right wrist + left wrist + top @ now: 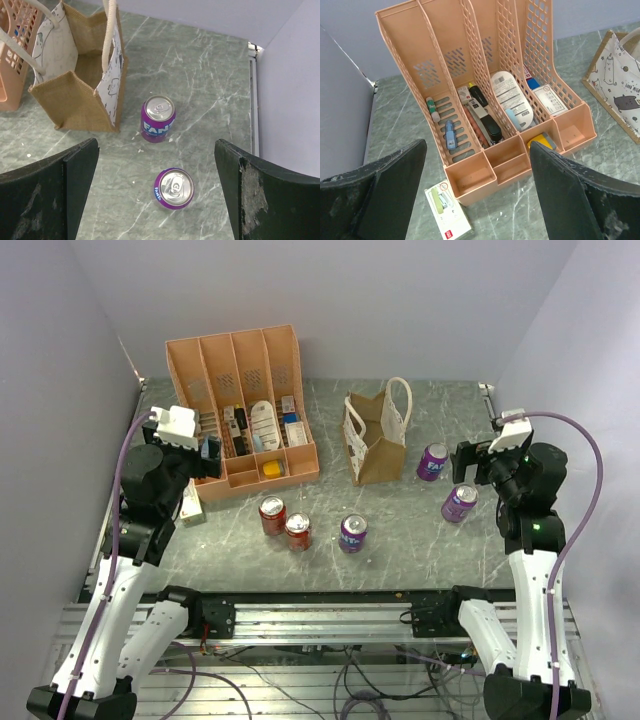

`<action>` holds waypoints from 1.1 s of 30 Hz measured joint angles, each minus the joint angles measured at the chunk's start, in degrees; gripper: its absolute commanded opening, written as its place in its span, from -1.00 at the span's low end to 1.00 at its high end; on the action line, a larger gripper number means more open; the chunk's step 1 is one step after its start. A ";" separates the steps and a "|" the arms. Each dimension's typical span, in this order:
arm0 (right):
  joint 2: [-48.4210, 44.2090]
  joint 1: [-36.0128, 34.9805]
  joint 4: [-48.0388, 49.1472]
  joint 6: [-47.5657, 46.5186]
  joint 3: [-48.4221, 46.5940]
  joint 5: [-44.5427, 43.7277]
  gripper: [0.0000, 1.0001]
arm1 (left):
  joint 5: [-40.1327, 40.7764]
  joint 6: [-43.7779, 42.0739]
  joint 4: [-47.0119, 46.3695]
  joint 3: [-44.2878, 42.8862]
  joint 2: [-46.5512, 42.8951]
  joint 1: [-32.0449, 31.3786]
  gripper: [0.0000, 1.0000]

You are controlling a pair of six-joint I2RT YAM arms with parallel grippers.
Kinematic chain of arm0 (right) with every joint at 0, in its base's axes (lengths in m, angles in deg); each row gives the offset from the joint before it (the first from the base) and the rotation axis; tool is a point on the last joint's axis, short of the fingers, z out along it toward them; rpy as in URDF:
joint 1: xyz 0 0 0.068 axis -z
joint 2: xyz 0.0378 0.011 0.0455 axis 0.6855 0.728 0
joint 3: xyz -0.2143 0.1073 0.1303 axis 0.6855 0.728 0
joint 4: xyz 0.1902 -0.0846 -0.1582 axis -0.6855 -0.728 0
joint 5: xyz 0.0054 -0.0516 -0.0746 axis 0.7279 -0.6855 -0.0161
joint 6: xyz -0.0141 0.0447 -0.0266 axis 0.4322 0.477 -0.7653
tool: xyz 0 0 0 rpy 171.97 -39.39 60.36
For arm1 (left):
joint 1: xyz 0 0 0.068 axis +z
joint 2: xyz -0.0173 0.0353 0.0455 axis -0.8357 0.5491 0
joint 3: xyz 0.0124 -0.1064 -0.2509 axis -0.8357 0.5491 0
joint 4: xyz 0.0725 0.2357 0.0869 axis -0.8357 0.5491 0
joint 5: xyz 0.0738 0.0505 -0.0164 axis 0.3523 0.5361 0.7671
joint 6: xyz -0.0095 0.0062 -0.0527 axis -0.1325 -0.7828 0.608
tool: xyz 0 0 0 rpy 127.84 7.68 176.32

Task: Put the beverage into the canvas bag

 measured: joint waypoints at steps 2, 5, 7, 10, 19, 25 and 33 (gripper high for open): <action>0.39 0.00 -0.02 -0.02 -0.11 0.28 1.00 | 0.02 -0.52 0.00 0.00 -0.02 0.02 0.90; 1.03 0.00 -0.09 -0.26 -0.63 0.94 1.00 | 0.04 -1.20 0.00 0.00 -0.02 0.02 0.90; 1.42 0.00 -0.13 -0.63 -1.01 1.33 1.00 | 0.07 -1.55 0.02 0.00 -0.02 0.02 0.90; 2.08 0.00 -0.52 -1.62 -1.51 1.75 1.00 | 0.11 -1.70 0.04 0.00 -0.02 0.02 0.90; 5.38 0.04 -4.24 -6.71 -4.28 7.15 1.00 | 1.53 -2.91 0.13 -0.02 0.02 0.02 0.90; 7.21 0.04 -4.20 -9.35 -5.31 14.53 1.00 | 0.35 -3.34 0.07 -0.02 0.00 0.02 0.90; 16.57 -2.40 -1.20 -9.40 -6.23 19.71 1.00 | -4.70 -4.04 0.02 0.22 0.02 0.04 0.90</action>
